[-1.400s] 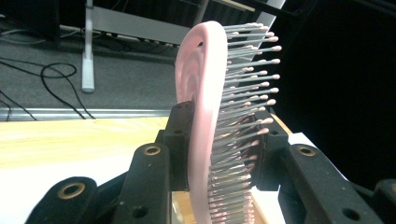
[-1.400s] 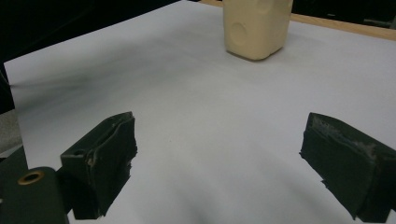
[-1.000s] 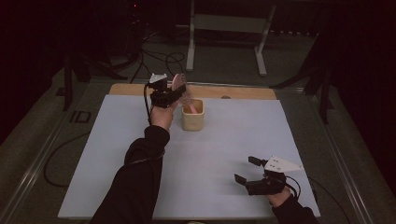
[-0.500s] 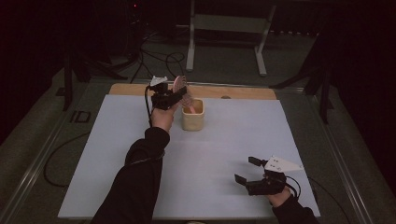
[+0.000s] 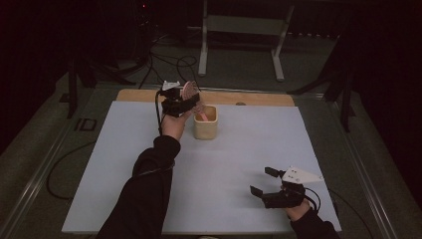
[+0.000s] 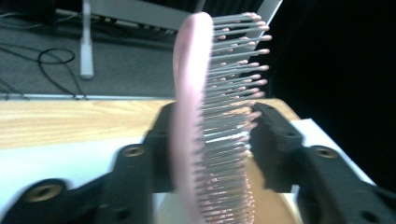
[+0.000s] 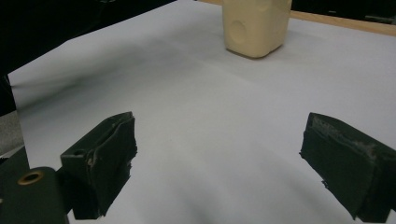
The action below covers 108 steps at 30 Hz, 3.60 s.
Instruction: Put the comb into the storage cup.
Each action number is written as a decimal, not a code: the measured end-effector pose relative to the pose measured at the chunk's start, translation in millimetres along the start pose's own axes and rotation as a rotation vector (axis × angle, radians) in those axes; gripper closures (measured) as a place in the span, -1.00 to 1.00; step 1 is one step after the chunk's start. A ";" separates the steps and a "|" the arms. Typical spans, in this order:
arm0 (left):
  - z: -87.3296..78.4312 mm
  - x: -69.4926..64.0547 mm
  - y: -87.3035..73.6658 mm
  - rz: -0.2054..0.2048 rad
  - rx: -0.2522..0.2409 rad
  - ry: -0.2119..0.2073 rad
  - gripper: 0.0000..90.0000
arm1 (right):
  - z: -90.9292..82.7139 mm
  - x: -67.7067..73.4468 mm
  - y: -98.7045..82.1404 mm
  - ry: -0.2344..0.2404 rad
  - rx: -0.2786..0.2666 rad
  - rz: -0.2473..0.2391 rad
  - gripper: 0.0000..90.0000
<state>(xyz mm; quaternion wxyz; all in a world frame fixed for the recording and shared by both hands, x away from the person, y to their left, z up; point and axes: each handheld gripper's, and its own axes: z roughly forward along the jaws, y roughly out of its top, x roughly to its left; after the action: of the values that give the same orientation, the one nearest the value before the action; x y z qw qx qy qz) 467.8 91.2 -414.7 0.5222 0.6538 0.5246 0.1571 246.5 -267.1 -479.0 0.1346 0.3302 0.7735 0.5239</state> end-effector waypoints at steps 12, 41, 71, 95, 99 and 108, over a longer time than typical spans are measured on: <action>-2.7 -9.1 5.9 0.086 0.066 0.008 -0.89 | -0.2 0.0 0.1 -0.002 0.000 -0.003 -0.78; -24.5 -8.5 13.5 0.192 0.130 -0.076 -1.00 | -0.2 -1.4 0.3 -0.008 -0.004 0.002 -0.78; -63.6 5.4 -0.2 0.287 0.172 -0.132 -1.00 | 2.0 -1.3 0.9 -0.008 -0.003 0.008 -0.78; -103.3 21.9 -32.2 0.321 0.195 -0.153 -1.00 | 3.1 -2.8 0.5 -0.012 -0.001 0.003 -0.78; -110.6 25.2 -39.8 0.331 0.212 -0.160 -1.00 | 3.6 -2.3 0.3 -0.011 0.001 0.006 -0.78; -126.7 25.4 -59.2 0.348 0.230 -0.177 -1.00 | 4.4 -1.2 0.9 -0.013 0.001 0.003 -0.78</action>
<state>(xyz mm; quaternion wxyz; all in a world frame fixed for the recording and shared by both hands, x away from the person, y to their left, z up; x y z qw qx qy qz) 351.6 172.8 -422.2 0.4530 0.8011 0.3704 0.1261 250.1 -264.5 -480.2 0.1387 0.3350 0.7724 0.5215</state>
